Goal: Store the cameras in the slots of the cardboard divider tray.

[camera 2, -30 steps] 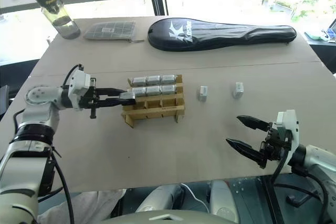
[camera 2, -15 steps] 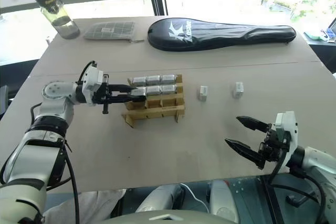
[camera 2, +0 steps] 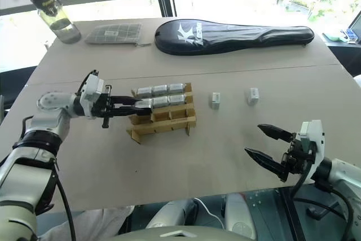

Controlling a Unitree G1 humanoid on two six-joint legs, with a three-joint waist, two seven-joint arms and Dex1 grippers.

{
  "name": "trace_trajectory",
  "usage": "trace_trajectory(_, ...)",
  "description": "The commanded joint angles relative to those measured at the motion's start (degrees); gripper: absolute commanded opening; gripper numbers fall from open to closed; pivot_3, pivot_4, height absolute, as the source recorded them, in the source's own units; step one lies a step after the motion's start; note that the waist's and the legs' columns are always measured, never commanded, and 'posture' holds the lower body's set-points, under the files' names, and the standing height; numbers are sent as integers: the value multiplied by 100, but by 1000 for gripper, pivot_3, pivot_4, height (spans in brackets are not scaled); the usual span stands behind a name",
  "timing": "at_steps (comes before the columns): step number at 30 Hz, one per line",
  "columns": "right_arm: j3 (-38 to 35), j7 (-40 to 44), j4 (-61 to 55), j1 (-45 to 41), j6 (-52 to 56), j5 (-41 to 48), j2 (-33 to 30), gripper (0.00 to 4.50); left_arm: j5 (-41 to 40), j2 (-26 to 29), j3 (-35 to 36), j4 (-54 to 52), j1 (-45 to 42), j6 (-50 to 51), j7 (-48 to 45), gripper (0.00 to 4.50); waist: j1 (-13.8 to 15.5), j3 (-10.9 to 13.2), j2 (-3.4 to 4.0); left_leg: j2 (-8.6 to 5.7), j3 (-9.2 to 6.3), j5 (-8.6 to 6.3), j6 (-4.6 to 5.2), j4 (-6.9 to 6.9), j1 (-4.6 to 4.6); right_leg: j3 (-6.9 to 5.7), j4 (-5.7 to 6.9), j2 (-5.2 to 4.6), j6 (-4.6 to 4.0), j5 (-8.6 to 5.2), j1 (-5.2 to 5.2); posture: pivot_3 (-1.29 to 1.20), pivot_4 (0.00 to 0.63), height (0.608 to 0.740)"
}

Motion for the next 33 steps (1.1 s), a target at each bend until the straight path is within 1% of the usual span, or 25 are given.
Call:
trace_trajectory(1, -225, 63, -52, -53, -35, 34, 33, 4427, -129, 46, -89, -149, 37, -104, -145, 709, -3, 0, 0, 0, 0, 0, 0, 0, 0, -1, 0, 0, 0, 0, 0, 0, 150, 740)
trace_trajectory(7, -267, 99, -30, -20, -42, 12, 31, 4427, -246, -67, 229, -40, -66, -156, -145, 709, -3, 0, 0, 0, -1, -1, 2, 1, -2, -2, -3, 0, 0, 0, 0, 0, 150, 740)
trace_trajectory(12, -274, 107, -5, -41, -45, 0, 33, 4427, -319, 55, 300, -108, 86, -68, -145, 709, -11, 0, -1, 0, -1, -1, 2, 2, -2, -2, -1, 0, 0, 0, 0, 0, 150, 740)
trace_trajectory(16, -272, 138, 12, -55, -42, -24, 48, 4427, -212, 71, 349, -54, 153, -227, -145, 709, -32, 0, -1, 0, -1, -1, 2, 2, -2, -3, -1, 0, 0, 0, -1, 0, 150, 740)
trace_trajectory(21, -272, 165, 16, -86, -25, -40, 74, 4427, -133, -33, 463, -18, 209, -363, -145, 709, -49, 0, -1, 0, 0, -1, 2, 2, -2, -1, 0, 0, 0, 0, -1, 0, 150, 740)
trace_trajectory(24, -301, 184, 6, -67, -19, -34, 83, 4427, 42, -119, 550, 166, 156, -623, -145, 709, -48, 0, -1, 0, -1, -1, 2, 2, -2, -2, 0, 0, 0, 0, -1, 0, 150, 740)
trace_trajectory(30, -318, 201, 26, -80, -31, -48, 91, 4427, 183, -193, 698, 345, 75, -683, -145, 709, -38, 0, -1, 0, 0, -1, 1, 8, -2, -3, 8, 0, 0, 0, 0, 0, 150, 740)
trace_trajectory(33, -320, 215, 33, -81, -30, -47, 98, 4427, 124, -184, 692, 268, 103, -569, -145, 709, -37, -1, -2, 0, 0, -1, 1, 13, -1, -2, 14, 0, 0, 0, 1, 0, 150, 740)
